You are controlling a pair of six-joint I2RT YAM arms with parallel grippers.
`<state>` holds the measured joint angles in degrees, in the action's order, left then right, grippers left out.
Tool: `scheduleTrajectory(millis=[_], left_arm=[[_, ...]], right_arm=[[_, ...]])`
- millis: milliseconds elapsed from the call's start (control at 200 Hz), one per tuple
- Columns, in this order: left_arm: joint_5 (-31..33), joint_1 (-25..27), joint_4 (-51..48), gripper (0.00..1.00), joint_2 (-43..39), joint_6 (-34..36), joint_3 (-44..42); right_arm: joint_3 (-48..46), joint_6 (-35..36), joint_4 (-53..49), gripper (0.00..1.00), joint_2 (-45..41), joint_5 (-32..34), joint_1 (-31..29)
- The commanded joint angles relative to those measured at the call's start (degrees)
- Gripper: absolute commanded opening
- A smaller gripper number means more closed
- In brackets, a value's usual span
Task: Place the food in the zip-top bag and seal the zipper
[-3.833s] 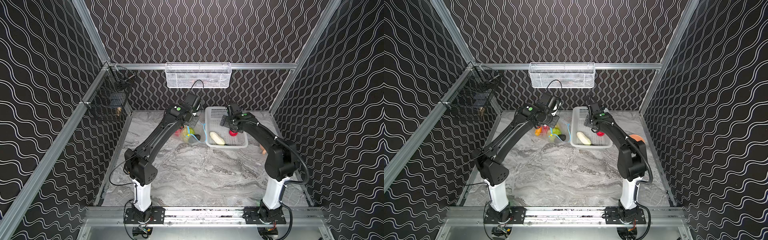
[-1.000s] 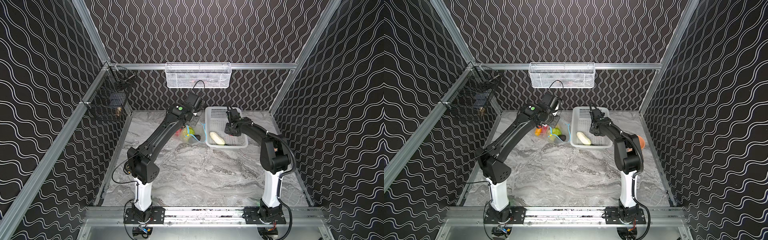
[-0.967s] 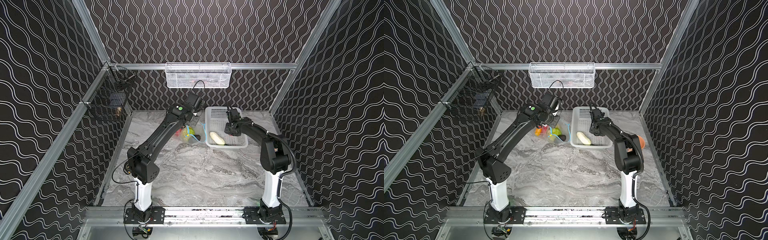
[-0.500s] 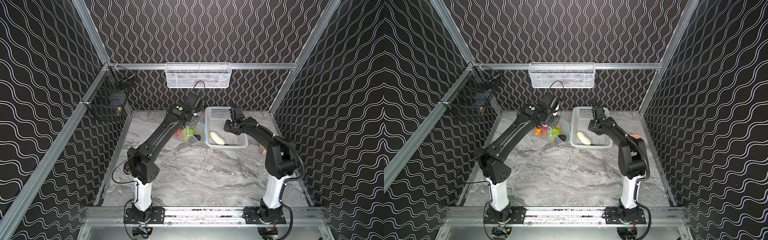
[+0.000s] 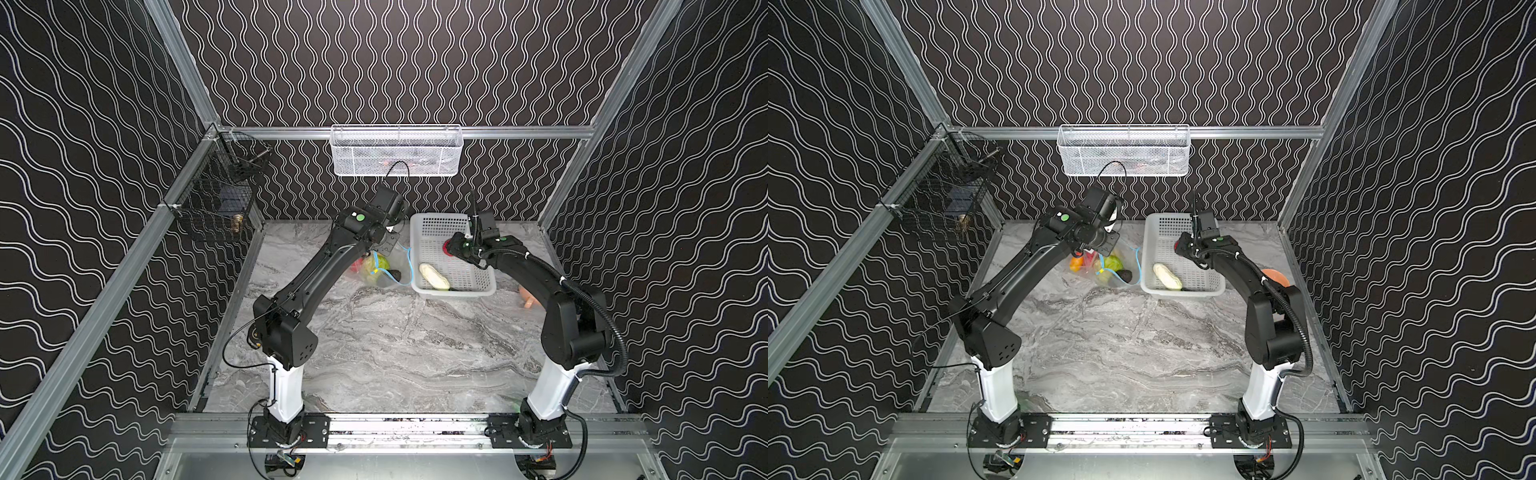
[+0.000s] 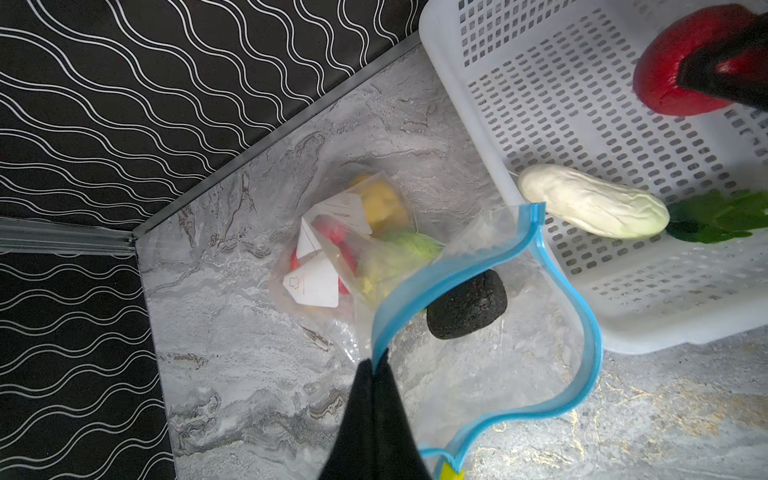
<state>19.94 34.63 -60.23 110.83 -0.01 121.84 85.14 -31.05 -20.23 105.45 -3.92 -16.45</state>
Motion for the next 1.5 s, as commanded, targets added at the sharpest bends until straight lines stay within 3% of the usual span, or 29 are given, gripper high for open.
scheduleTrajectory(millis=[0,1006,1491], left_arm=[[0.3,0.1,0.3,0.0,-0.6,0.0,-0.1],[0.3,0.3,0.3,0.0,-0.3,0.1,-0.1],[0.8,0.6,0.3,0.0,-0.1,0.1,0.1]], right_arm=[[-1.2,-1.1,4.1,0.21,-1.6,-3.0,-0.1],[-14.3,-3.3,20.2,0.21,-13.2,-15.0,-0.2],[-19.6,-3.8,28.6,0.22,-16.8,-19.6,-3.8]])
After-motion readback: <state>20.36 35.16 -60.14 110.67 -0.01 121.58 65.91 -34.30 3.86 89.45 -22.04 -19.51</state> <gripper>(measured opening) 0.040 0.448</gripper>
